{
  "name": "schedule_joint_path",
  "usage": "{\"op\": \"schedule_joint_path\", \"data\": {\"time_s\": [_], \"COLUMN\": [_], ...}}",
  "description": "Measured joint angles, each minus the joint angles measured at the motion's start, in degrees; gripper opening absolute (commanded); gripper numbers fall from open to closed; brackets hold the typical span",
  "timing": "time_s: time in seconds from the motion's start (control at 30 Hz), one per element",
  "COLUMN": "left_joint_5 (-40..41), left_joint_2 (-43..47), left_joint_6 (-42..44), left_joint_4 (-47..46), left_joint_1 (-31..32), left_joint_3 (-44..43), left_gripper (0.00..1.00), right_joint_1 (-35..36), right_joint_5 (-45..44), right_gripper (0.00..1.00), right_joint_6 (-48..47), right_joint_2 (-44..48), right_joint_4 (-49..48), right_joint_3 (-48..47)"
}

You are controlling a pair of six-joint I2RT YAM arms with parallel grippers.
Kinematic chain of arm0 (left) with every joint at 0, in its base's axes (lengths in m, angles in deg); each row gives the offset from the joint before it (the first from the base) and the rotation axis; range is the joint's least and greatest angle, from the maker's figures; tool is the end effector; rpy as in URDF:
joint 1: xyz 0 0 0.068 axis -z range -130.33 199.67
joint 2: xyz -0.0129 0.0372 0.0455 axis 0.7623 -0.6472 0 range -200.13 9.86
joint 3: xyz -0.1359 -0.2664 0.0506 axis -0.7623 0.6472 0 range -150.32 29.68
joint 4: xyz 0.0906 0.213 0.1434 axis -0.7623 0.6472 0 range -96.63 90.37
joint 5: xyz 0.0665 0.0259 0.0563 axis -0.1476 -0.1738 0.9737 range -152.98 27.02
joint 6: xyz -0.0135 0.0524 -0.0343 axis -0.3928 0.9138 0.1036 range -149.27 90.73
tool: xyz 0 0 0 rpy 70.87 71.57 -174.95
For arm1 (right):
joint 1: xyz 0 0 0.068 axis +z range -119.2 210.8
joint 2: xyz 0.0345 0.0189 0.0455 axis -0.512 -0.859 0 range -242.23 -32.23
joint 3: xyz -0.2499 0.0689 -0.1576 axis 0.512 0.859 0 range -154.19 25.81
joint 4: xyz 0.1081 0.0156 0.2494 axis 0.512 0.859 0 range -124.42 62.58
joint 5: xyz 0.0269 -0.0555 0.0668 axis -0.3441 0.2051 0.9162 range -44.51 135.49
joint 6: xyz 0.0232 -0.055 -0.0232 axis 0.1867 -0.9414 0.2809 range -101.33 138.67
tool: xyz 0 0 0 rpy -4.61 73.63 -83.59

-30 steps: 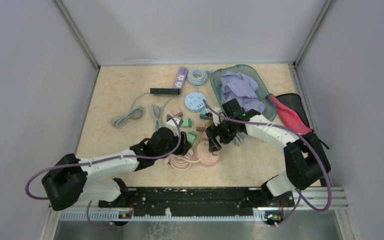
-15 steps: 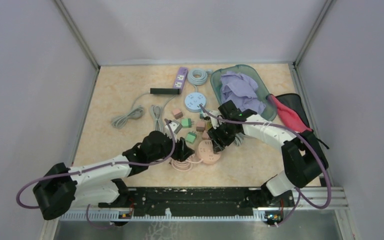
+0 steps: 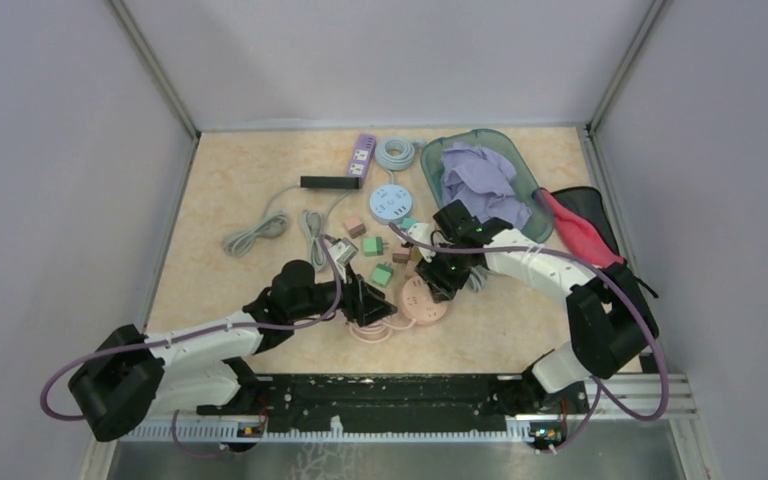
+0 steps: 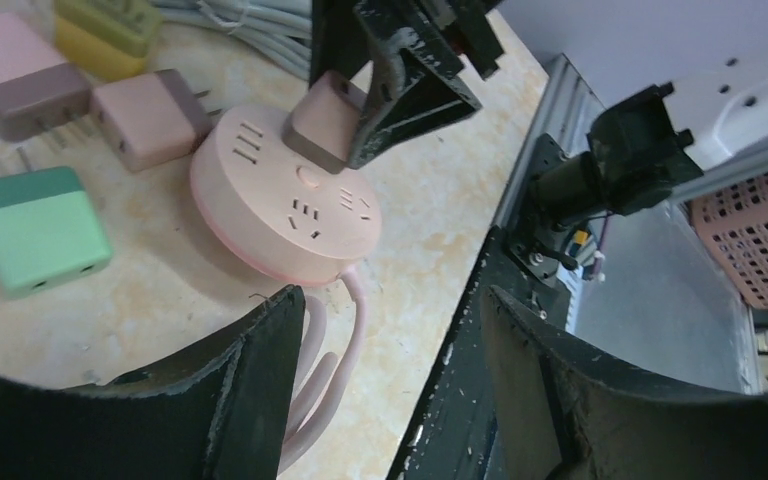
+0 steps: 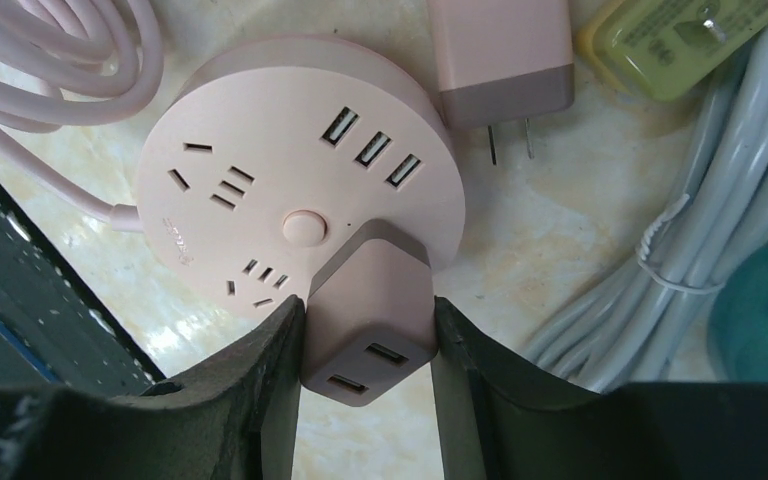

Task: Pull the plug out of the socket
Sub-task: Pick up the socket from the center of the board.

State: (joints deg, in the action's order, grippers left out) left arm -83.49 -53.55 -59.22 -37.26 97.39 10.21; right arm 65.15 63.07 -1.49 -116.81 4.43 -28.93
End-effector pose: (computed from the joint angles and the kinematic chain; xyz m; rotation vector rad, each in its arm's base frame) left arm 0.1427 -0.1829 0.2151 0.5807 1.8967 -1.2506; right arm 0.2297 0.1751 0.2191 -1.3405 2.4260 0.4896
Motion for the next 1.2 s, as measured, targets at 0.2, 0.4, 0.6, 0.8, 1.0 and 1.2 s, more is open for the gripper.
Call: {"op": "schedule_joint_path", "data": {"time_s": [0.2, 0.4, 0.6, 0.8, 1.0, 1.2], "left_joint_5": [-5.4, -6.5, -1.3, 7.2, 13.0, 16.6], "left_joint_2": [-1.0, -1.0, -1.8, -8.8, -20.2, -28.3], "left_joint_6": [1.9, 9.7, 24.4, 33.2, 35.6, 36.3], "left_joint_4": [-5.6, -12.9, -17.9, -22.5, -26.6, -31.4], "left_joint_1": [0.0, 1.6, 10.6, 16.3, 17.0, 17.1], "left_joint_3": [0.0, 2.6, 7.0, 6.2, 1.2, -2.3], "left_gripper": [0.71, 0.71, 0.72, 0.72, 0.7, 0.68], "right_joint_1": [0.0, 0.0, 0.1, 0.1, 0.1, 0.1], "right_joint_5": [-2.1, -3.6, -4.4, -2.6, 0.0, 0.4], "right_gripper": [0.11, 0.12, 0.15, 0.26, 0.34, 0.32], "right_joint_6": [-8.6, -10.2, -9.0, -7.6, -6.5, -5.3], "right_joint_2": [-0.9, -7.5, -10.6, -11.0, -11.1, -9.1], "right_joint_4": [7.5, 11.2, 12.5, 12.9, 12.9, 10.8], "right_joint_3": [-5.6, -11.7, -12.2, -12.5, -12.4, -10.1]}}
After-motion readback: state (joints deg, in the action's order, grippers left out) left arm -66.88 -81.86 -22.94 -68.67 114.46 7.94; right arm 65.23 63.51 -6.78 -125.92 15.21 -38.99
